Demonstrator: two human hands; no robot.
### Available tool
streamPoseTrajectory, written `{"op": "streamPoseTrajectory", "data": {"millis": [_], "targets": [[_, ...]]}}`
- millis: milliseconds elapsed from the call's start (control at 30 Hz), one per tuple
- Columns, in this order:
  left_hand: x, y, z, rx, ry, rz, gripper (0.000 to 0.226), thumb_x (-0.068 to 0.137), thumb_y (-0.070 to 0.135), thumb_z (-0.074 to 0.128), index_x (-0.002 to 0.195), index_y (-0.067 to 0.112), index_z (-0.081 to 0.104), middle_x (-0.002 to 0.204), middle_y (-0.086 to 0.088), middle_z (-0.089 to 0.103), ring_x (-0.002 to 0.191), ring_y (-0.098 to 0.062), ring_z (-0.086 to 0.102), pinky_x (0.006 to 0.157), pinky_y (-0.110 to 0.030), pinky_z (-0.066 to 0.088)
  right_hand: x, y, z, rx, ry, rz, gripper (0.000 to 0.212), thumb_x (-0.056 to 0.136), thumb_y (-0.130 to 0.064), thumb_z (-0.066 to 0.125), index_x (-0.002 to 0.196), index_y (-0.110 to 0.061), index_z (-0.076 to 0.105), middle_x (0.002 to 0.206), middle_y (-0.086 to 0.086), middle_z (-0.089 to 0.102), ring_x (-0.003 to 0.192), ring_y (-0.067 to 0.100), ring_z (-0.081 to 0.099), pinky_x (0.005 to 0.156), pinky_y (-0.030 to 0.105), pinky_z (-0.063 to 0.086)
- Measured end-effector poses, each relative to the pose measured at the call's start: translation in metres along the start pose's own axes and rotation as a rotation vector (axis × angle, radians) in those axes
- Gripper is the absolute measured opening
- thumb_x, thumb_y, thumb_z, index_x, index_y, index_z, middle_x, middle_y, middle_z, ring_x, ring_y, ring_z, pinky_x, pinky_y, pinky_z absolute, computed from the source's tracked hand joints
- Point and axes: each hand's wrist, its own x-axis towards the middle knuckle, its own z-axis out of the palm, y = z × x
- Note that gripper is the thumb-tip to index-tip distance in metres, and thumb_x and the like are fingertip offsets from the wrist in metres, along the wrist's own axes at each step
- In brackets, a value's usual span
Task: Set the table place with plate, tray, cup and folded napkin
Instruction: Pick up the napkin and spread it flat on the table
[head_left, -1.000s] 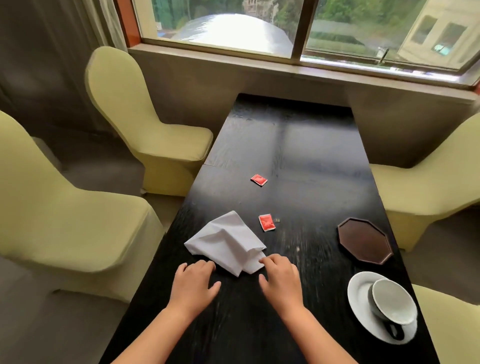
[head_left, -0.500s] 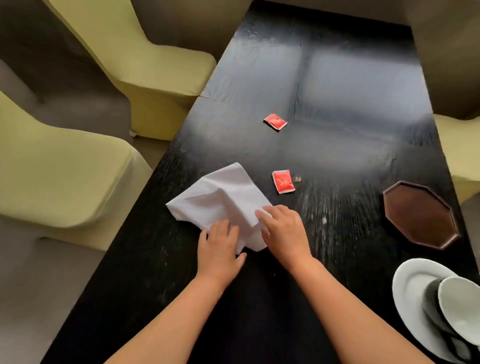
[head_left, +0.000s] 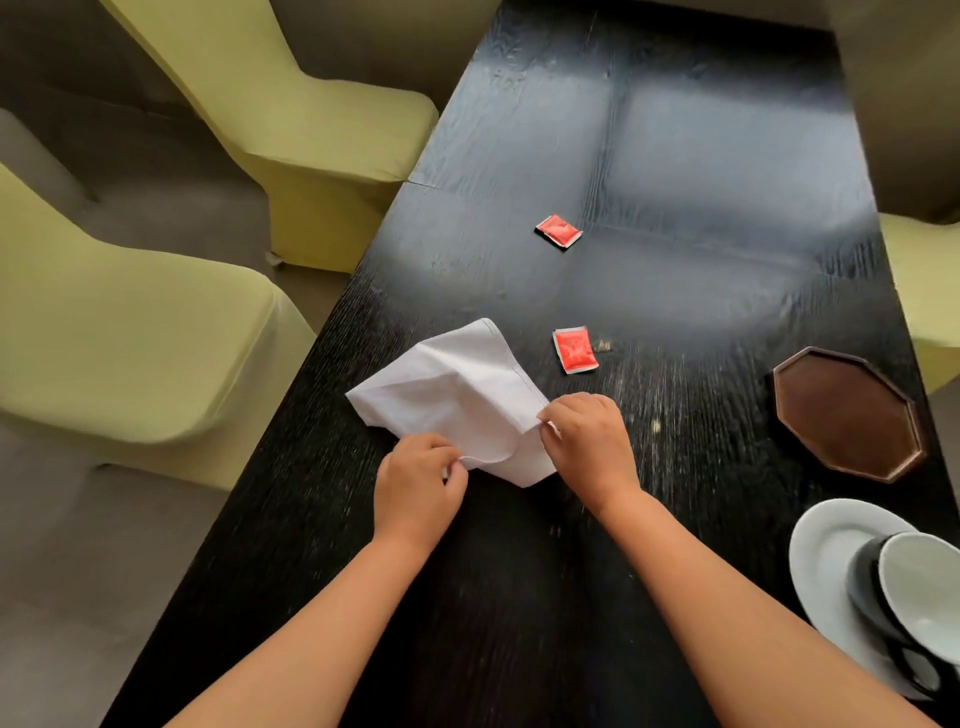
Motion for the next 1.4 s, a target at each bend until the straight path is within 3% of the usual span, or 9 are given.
{"op": "streamPoseTrajectory", "data": {"millis": [200,367,533,600,733,900,1167,1300,1400], "targets": [[-0.002,0.001,-0.071,-0.046,0.002,-0.001,0.010,0.084,0.018,0.062,0.085,0.014,0.071,0.087,0.003,0.065,0.087,-0.013,0.055,0.073,-0.023,0.042,-0.010,-0.025,-0.046,0.145,-0.104,-0.005,0.011,0.081,-0.017,0.067,0.076,-0.007,0.064,0.079,0.006,0.067,0.080,0.025,0.057,0.074,0.033,0.037],[-0.004,0.016,-0.148,-0.066,-0.055,0.049,0.008,0.080,0.015,0.063,0.079,0.017,0.070,0.082,0.006,0.064,0.082,-0.012,0.059,0.076,-0.036,0.053,-0.015,-0.062,-0.101,0.406,-0.077,0.077,0.006,0.082,-0.016,0.066,0.080,-0.011,0.065,0.080,-0.004,0.066,0.080,0.013,0.059,0.071,0.024,0.042],[-0.006,0.042,-0.215,-0.130,0.010,-0.002,0.015,0.079,0.017,0.063,0.069,0.028,0.066,0.077,0.002,0.067,0.075,-0.017,0.061,0.066,-0.031,0.052,-0.010,-0.108,-0.165,0.464,0.050,0.030,0.007,0.081,-0.008,0.063,0.075,-0.009,0.063,0.068,-0.005,0.060,0.066,0.016,0.057,0.068,0.038,0.048],[-0.010,0.058,-0.235,-0.144,0.050,0.050,0.008,0.077,0.028,0.068,0.085,0.028,0.068,0.087,0.008,0.066,0.086,-0.013,0.062,0.077,-0.031,0.051,-0.003,-0.127,-0.192,0.409,0.126,-0.025,0.006,0.080,-0.006,0.063,0.075,-0.008,0.064,0.069,0.005,0.064,0.065,0.019,0.055,0.065,0.038,0.047],[-0.022,0.106,-0.262,-0.130,0.028,0.295,0.050,0.072,0.054,0.070,0.113,0.027,0.064,0.111,0.012,0.065,0.104,-0.006,0.058,0.097,-0.036,0.043,0.010,-0.165,-0.247,0.298,0.180,-0.168,0.007,0.079,-0.008,0.063,0.075,-0.008,0.069,0.074,0.012,0.069,0.067,0.026,0.059,0.062,0.035,0.047],[-0.034,0.150,-0.289,-0.242,0.181,0.422,0.022,0.082,0.042,0.065,0.092,0.024,0.072,0.085,0.009,0.073,0.078,-0.005,0.066,0.071,-0.024,0.054,0.011,-0.199,-0.309,0.049,0.104,-0.250,0.013,0.082,-0.015,0.057,0.080,-0.010,0.069,0.082,0.012,0.069,0.075,0.030,0.061,0.064,0.035,0.049],[-0.047,0.138,-0.311,-0.220,0.283,0.314,0.011,0.085,0.026,0.064,0.086,0.019,0.073,0.079,0.001,0.073,0.074,-0.015,0.068,0.066,-0.036,0.059,-0.010,-0.212,-0.390,-0.060,0.252,-0.269,0.013,0.081,-0.015,0.059,0.071,-0.011,0.066,0.073,0.006,0.065,0.072,0.027,0.059,0.068,0.038,0.051],[-0.057,0.166,-0.316,-0.288,0.391,0.439,0.035,0.075,0.043,0.072,0.097,0.017,0.064,0.088,0.006,0.061,0.076,-0.012,0.061,0.061,-0.028,0.052,-0.020,-0.214,-0.404,-0.034,0.180,-0.270,0.008,0.080,-0.015,0.064,0.073,-0.011,0.068,0.071,-0.001,0.061,0.073,0.022,0.061,0.072,0.037,0.053],[-0.065,0.197,-0.315,-0.223,0.488,0.539,0.029,0.076,0.039,0.070,0.089,0.016,0.059,0.083,0.005,0.057,0.069,-0.010,0.053,0.052,-0.017,0.039,-0.025,-0.220,-0.407,-0.065,0.106,-0.296,0.007,0.079,-0.016,0.067,0.078,-0.010,0.070,0.078,0.001,0.065,0.075,0.019,0.062,0.072,0.031,0.052]]}}
